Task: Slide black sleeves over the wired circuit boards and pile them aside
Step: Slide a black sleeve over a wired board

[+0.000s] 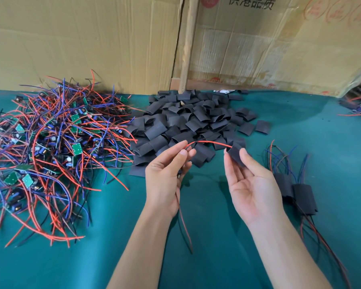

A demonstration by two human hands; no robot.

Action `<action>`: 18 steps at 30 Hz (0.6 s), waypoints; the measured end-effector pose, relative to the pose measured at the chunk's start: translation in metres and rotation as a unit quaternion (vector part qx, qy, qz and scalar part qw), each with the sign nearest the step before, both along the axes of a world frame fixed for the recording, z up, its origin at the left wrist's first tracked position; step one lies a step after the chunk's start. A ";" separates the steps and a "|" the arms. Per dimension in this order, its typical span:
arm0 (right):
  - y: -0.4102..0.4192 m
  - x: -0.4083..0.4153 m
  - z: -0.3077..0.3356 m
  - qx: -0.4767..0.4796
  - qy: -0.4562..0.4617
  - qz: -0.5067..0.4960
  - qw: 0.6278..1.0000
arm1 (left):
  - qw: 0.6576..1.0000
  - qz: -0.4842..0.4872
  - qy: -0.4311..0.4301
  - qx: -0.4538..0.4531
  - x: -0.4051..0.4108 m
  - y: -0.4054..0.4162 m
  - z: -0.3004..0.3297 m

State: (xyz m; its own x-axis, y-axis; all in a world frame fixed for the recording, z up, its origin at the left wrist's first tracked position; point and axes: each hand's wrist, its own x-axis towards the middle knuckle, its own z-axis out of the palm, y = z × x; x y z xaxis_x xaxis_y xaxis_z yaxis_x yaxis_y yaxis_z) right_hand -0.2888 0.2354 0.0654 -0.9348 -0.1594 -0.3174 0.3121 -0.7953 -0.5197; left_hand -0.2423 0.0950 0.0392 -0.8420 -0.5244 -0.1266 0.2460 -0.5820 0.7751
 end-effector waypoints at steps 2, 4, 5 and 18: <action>-0.003 0.003 0.000 0.001 0.000 0.004 1.000 | 1.000 0.005 0.000 0.013 0.000 0.000 0.000; -0.006 0.005 -0.001 0.004 -0.001 0.010 1.000 | 1.000 0.009 -0.003 0.021 0.000 0.000 0.000; -0.006 0.005 -0.001 0.003 -0.001 0.011 1.000 | 1.000 0.010 -0.005 0.021 0.000 0.000 0.000; 0.001 0.000 0.000 0.036 0.039 -0.016 0.998 | 0.999 0.005 -0.014 -0.034 0.000 0.001 -0.001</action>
State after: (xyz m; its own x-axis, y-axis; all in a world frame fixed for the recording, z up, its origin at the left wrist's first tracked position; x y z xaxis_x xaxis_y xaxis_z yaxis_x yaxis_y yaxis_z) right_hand -0.2890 0.2360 0.0655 -0.9614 -0.1093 -0.2526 0.2439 -0.7635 -0.5979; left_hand -0.2424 0.0958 0.0378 -0.8332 -0.5411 -0.1140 0.2286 -0.5248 0.8200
